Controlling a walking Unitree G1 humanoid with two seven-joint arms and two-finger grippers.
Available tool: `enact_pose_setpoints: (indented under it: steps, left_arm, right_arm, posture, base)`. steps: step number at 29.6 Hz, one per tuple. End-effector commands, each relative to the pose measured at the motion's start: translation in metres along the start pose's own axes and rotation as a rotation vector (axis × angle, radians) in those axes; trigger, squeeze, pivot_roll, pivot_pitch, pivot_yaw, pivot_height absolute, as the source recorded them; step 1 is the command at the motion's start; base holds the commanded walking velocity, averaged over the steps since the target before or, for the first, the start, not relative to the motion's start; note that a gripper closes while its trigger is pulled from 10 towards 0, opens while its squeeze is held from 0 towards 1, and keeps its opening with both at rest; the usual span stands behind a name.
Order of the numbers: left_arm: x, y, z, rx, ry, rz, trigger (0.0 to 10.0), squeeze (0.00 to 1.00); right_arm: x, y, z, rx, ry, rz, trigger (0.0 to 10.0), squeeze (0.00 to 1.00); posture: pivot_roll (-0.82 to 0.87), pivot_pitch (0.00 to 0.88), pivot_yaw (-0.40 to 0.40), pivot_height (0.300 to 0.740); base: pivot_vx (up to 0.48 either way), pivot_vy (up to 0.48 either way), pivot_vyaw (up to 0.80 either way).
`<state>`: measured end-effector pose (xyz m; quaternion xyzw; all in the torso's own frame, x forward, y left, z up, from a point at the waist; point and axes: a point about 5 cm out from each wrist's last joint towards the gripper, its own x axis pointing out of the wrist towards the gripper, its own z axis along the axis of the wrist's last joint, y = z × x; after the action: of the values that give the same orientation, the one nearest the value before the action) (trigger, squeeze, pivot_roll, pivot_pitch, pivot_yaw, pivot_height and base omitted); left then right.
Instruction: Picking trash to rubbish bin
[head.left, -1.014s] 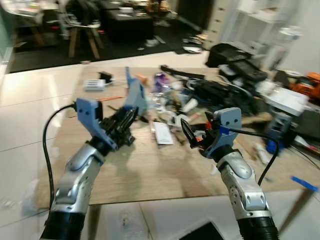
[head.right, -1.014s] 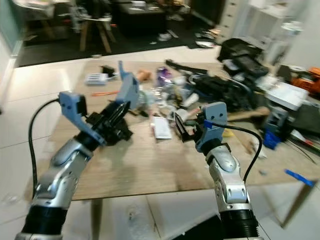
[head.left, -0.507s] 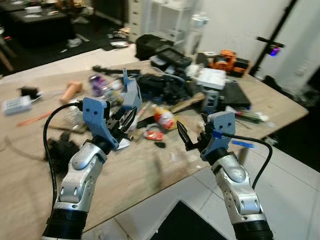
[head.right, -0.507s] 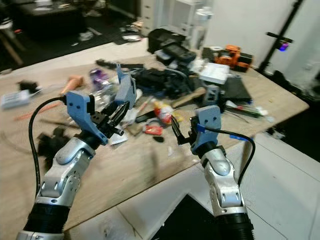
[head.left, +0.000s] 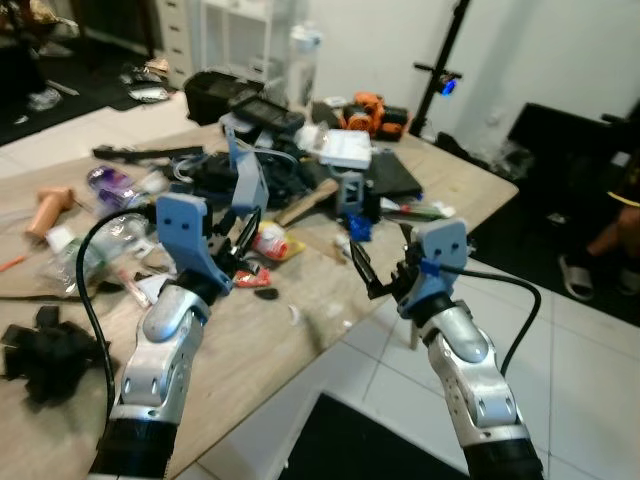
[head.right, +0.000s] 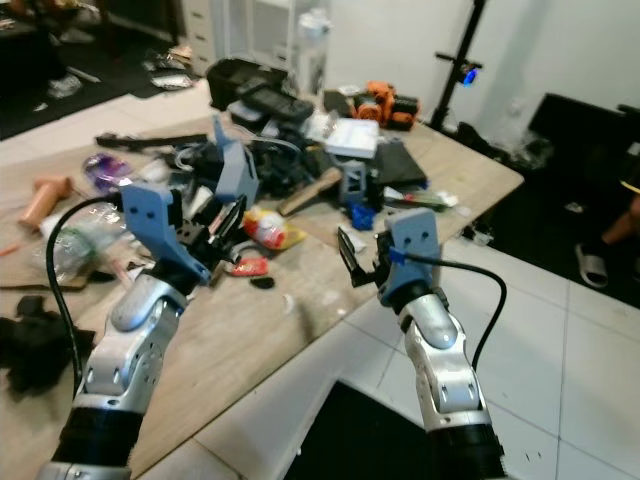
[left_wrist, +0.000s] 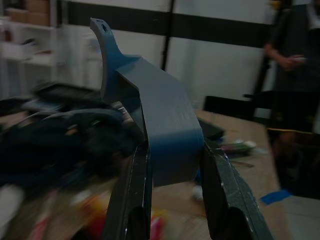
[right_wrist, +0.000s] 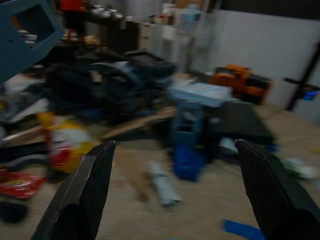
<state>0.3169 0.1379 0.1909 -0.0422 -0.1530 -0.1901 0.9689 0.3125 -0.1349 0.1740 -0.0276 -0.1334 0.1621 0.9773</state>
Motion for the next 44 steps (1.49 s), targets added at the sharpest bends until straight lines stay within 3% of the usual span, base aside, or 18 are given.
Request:
enact_pose_setpoints:
  steps: [1,19,26,29,33,44]
  left_arm:
    - [0.001,-0.004,-0.003,0.031,0.011,-0.017,10.0,0.00]
    - [-0.005,-0.005,-0.008,0.048,0.033,-0.090,10.0,0.00]
    - [-0.005,-0.002,-0.015,0.107,0.112,-0.079,10.0,0.00]
    - [-0.005,0.007,-0.020,0.143,0.151,-0.027,10.0,0.00]
    - [-0.006,0.013,-0.017,0.117,0.122,0.012,10.0,0.00]
    - [-0.006,0.006,-0.020,0.120,0.125,-0.007,10.0,0.00]
  right_arm:
    - [-0.002,-0.003,0.001,-0.011,-0.007,-0.009,10.0,0.00]
    - [-0.004,-0.001,-0.004,-0.031,0.012,0.008,10.0,0.00]
    - [-0.006,0.008,-0.010,-0.080,0.057,0.087,10.0,0.00]
    - [-0.007,0.015,-0.013,-0.103,0.077,0.147,10.0,0.00]
    - [-0.008,0.016,-0.014,-0.097,0.080,0.159,10.0,0.00]
    - [-0.009,0.020,-0.017,-0.109,0.096,0.182,10.0,0.00]
  posture:
    - [-0.09,0.029,-0.062,0.740]
    - [-0.09,0.038,-0.066,0.740]
    - [-0.09,0.039,-0.066,0.740]
    - [-0.09,0.040,-0.066,0.740]
    - [-0.09,0.041,-0.067,0.740]
    - [-0.09,0.045,-0.068,0.740]
  base:
    - [0.000,0.000,-0.80]
    - [0.000,0.000,-0.80]
    - [0.000,0.000,-0.80]
    - [0.000,0.000,-0.80]
    - [0.000,0.000,-0.80]
    - [0.000,0.000,-0.80]
